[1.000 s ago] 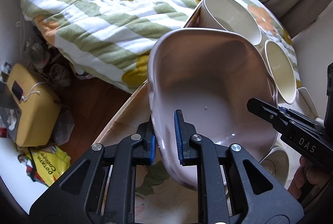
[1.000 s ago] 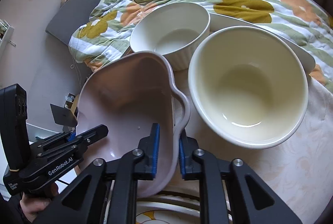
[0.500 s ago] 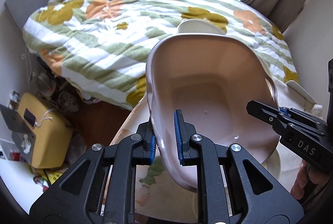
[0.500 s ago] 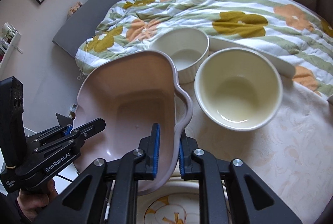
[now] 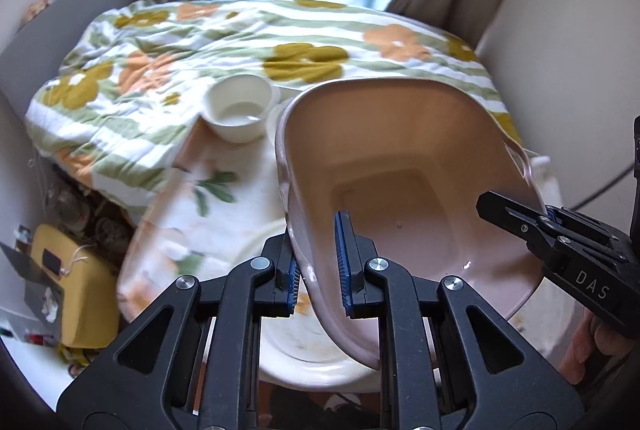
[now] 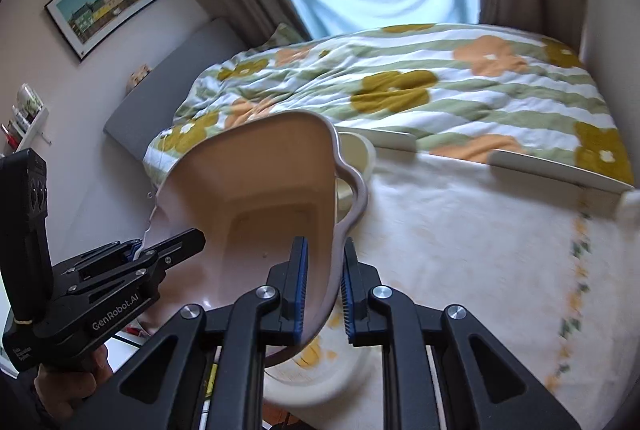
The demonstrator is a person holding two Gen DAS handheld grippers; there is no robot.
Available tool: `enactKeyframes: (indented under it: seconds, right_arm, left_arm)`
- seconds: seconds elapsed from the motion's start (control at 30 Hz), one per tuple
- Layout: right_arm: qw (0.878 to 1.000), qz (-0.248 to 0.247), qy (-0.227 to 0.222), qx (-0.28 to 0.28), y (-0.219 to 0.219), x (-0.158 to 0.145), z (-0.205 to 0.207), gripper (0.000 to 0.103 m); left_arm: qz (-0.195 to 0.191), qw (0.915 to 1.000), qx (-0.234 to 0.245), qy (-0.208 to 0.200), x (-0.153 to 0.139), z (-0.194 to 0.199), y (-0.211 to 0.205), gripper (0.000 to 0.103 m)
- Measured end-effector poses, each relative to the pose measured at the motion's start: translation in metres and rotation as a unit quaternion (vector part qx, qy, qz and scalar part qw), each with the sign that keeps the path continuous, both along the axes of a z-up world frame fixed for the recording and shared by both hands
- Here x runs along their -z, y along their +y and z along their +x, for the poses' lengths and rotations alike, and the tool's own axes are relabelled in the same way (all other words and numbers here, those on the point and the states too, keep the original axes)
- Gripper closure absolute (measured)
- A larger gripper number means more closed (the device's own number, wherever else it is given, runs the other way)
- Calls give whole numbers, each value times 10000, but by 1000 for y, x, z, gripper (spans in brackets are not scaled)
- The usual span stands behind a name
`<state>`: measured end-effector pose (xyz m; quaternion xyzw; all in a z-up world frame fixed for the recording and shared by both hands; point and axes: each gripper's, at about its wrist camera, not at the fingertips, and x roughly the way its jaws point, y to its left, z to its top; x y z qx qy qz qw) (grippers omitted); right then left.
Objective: Organize plates and bowls
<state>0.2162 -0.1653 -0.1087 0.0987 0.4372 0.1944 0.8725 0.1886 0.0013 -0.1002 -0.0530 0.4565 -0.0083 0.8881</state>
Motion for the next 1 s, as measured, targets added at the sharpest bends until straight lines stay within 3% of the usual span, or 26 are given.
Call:
enactKeyframes:
  seconds: [0.27, 0.53, 0.8, 1.0]
  right_arm:
    - [9957, -195, 84, 907, -96, 4, -54, 89]
    - [9842, -336, 381, 1699, -153, 44, -73, 89]
    - [9783, -322, 567, 1965, -180, 103, -79, 89]
    - [9780, -225, 509, 2012, -183, 122, -81, 89]
  left_arm:
    - [-352, 9955, 877, 109, 16, -16, -118, 90]
    - [-537, 9831, 1664, 533, 67, -7, -207, 90]
    - [-459, 9764, 1931, 847, 127, 7, -232, 90]
    - [-354, 9751, 1988, 915, 150, 14, -234, 90]
